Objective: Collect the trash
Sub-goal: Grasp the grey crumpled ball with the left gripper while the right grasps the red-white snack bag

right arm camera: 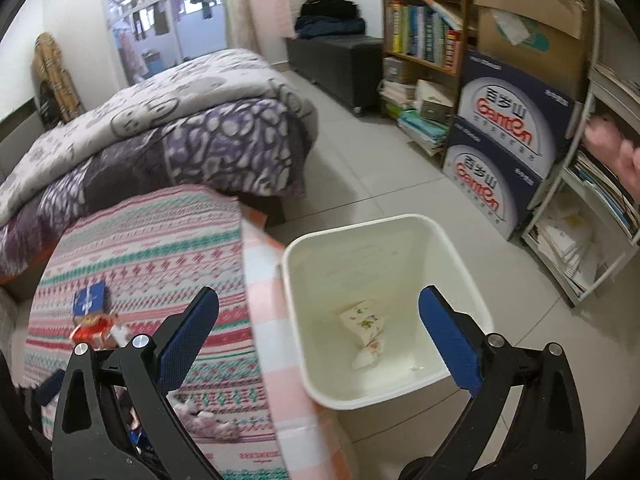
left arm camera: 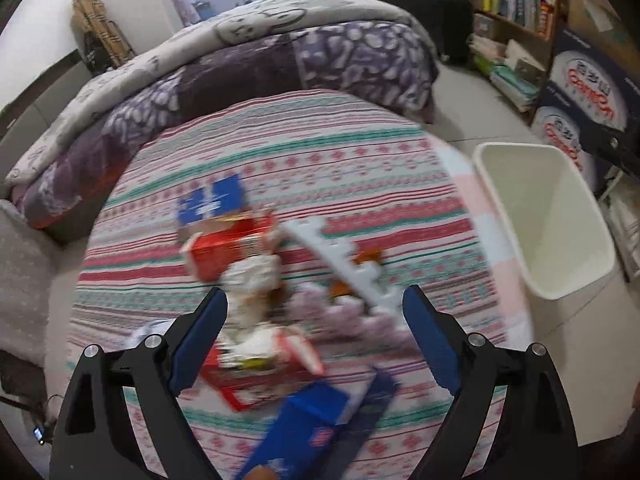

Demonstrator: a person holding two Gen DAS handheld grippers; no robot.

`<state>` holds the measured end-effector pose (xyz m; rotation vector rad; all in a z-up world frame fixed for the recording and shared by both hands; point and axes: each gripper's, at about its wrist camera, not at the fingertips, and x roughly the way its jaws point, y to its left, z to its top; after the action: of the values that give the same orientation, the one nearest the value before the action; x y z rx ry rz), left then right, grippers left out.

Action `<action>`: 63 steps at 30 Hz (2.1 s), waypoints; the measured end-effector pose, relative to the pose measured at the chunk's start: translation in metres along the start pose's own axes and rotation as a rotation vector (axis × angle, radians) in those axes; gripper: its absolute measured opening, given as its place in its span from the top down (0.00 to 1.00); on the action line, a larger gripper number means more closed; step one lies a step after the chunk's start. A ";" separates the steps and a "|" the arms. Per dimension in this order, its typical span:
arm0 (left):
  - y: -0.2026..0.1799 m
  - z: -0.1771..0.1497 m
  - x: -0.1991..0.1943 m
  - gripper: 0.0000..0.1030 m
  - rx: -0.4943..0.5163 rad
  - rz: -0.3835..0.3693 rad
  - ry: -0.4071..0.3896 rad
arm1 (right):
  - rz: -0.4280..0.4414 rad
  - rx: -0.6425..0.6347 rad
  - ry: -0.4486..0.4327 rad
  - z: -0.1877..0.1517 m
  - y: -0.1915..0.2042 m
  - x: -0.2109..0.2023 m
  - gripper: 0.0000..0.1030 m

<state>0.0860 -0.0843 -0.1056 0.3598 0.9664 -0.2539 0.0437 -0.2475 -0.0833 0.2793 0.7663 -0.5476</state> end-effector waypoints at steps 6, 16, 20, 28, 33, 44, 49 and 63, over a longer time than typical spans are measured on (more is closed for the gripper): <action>0.058 -0.003 0.006 0.16 -0.137 0.025 0.057 | 0.032 -0.038 0.018 -0.006 0.023 0.002 0.07; 0.174 -0.044 0.043 0.16 -0.752 -0.133 0.254 | 0.104 -0.091 0.047 -0.016 0.052 0.003 0.07; 0.195 -0.069 0.064 0.17 -0.996 -0.201 0.323 | 0.122 -0.158 0.045 -0.022 0.066 0.002 0.07; 0.188 -0.074 0.084 0.34 -1.102 -0.226 0.358 | 0.168 -0.267 0.059 -0.033 0.091 0.005 0.07; 0.193 -0.067 0.084 0.47 -1.038 -0.197 0.329 | 0.248 -0.364 0.082 -0.044 0.114 0.002 0.07; 0.226 -0.031 0.013 0.47 -0.820 -0.027 0.041 | 0.460 -0.593 0.197 -0.090 0.187 -0.009 0.07; 0.238 -0.038 -0.002 0.47 -0.813 -0.039 0.022 | 0.465 -0.684 0.227 -0.112 0.215 -0.007 0.07; 0.260 -0.059 0.000 0.46 -0.796 -0.041 0.064 | 0.460 -0.564 0.422 -0.131 0.239 0.033 0.26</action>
<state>0.1368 0.1769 -0.0885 -0.3831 1.0590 0.1166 0.1217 -0.0052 -0.1876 0.0360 1.1870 0.1804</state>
